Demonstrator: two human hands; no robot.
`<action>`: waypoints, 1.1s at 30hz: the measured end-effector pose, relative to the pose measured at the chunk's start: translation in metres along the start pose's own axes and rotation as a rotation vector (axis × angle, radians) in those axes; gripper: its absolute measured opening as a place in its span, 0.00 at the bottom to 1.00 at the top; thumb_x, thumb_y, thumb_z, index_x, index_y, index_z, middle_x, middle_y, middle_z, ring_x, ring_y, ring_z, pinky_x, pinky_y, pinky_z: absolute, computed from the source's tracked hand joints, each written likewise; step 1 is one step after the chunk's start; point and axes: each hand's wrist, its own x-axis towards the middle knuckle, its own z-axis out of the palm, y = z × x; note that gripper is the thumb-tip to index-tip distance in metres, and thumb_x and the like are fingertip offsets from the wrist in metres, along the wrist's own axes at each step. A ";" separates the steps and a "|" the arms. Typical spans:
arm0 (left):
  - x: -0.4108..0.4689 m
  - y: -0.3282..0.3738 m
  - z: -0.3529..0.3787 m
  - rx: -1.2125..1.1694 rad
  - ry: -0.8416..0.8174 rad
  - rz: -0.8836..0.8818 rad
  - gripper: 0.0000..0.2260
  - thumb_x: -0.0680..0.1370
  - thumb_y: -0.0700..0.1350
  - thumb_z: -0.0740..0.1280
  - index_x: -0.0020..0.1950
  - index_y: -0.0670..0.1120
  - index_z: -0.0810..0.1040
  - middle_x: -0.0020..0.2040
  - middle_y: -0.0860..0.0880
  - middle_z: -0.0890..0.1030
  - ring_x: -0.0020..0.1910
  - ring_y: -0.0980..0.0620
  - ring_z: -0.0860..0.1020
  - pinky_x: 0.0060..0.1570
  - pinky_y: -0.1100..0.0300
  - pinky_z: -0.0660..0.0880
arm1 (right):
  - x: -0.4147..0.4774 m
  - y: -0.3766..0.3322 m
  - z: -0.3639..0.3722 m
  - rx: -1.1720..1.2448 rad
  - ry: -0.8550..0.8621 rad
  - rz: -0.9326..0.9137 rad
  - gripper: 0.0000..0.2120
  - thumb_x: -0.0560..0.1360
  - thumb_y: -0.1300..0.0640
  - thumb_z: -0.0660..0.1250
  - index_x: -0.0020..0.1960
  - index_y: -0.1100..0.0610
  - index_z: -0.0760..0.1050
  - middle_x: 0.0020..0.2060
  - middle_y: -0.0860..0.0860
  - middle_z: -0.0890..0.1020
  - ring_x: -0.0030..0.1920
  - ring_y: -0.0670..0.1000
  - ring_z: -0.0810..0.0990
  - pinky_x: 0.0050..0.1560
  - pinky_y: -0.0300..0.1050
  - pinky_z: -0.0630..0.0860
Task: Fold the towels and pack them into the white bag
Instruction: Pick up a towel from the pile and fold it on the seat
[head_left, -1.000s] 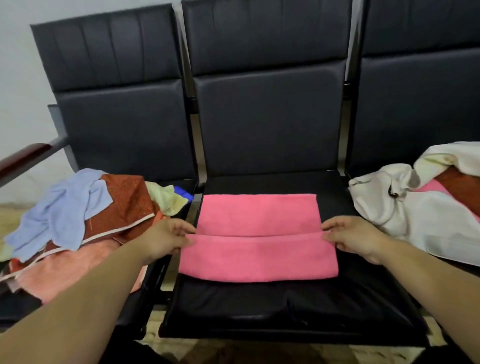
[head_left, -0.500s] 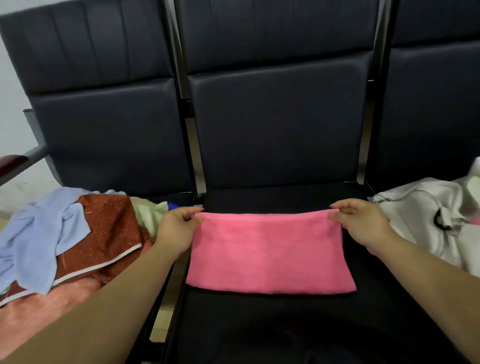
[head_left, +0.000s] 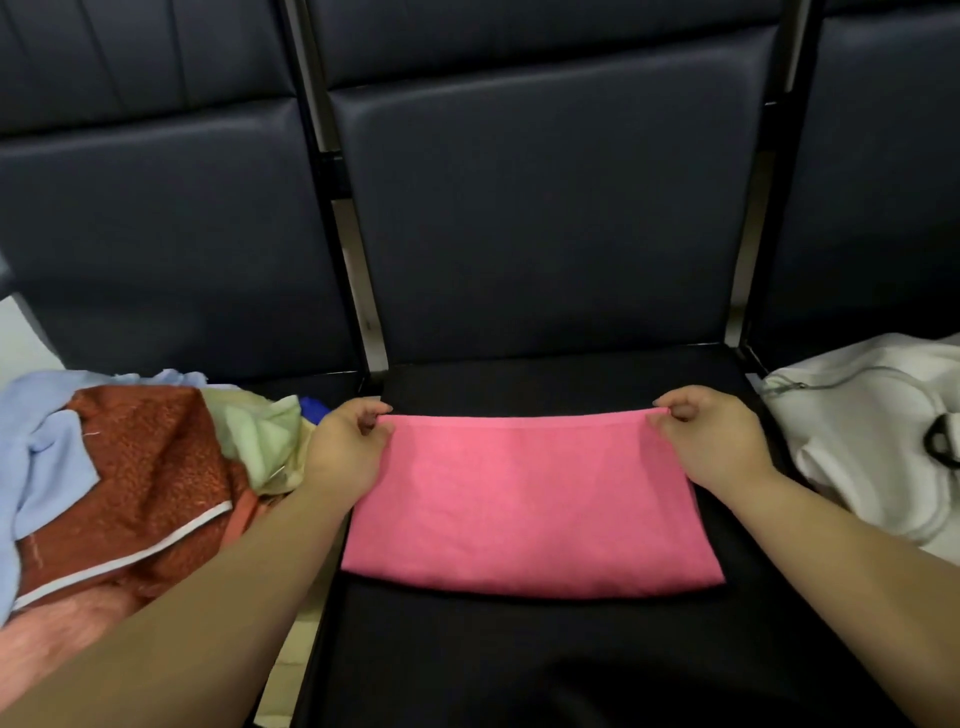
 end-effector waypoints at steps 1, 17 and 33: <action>-0.002 0.000 0.001 0.024 0.000 -0.003 0.11 0.79 0.40 0.70 0.61 0.46 0.81 0.50 0.51 0.80 0.48 0.53 0.77 0.52 0.63 0.70 | -0.001 0.000 0.001 -0.060 0.016 -0.024 0.08 0.76 0.57 0.72 0.55 0.53 0.83 0.47 0.48 0.84 0.47 0.47 0.79 0.51 0.40 0.71; -0.125 0.055 0.038 0.577 -0.566 0.419 0.37 0.80 0.61 0.64 0.82 0.53 0.47 0.75 0.48 0.70 0.72 0.46 0.68 0.73 0.50 0.64 | -0.040 -0.010 -0.039 -0.659 -0.444 -0.389 0.17 0.77 0.50 0.66 0.65 0.48 0.72 0.57 0.47 0.82 0.56 0.51 0.81 0.55 0.46 0.77; -0.198 0.068 0.024 0.475 -0.790 0.570 0.26 0.79 0.61 0.66 0.75 0.58 0.69 0.67 0.54 0.71 0.69 0.51 0.68 0.71 0.55 0.66 | -0.159 0.012 -0.052 -0.323 -0.759 -0.496 0.11 0.72 0.45 0.76 0.53 0.46 0.83 0.45 0.39 0.82 0.47 0.39 0.80 0.52 0.38 0.76</action>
